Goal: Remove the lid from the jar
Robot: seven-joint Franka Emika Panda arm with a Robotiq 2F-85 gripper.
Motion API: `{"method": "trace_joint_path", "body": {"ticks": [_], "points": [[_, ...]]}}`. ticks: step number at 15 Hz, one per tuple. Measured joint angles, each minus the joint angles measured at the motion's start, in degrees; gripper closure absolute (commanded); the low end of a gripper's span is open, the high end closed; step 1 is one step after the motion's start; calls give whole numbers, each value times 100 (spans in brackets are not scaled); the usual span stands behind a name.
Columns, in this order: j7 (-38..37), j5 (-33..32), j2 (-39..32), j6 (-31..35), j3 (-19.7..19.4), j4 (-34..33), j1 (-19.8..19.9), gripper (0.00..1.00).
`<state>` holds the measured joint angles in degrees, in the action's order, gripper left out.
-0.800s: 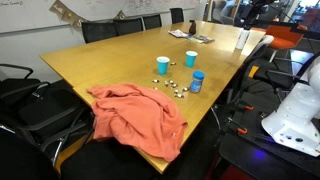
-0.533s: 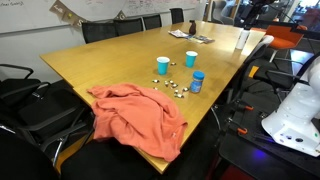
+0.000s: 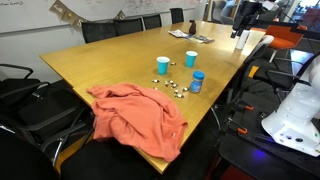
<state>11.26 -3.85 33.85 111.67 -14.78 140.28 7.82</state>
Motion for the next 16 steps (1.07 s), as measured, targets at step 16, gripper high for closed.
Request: {"method": "trace_joint_path", "body": {"ticks": [16], "points": [[-1346, 179, -1859, 2020, 1170, 301, -245, 0]]}}
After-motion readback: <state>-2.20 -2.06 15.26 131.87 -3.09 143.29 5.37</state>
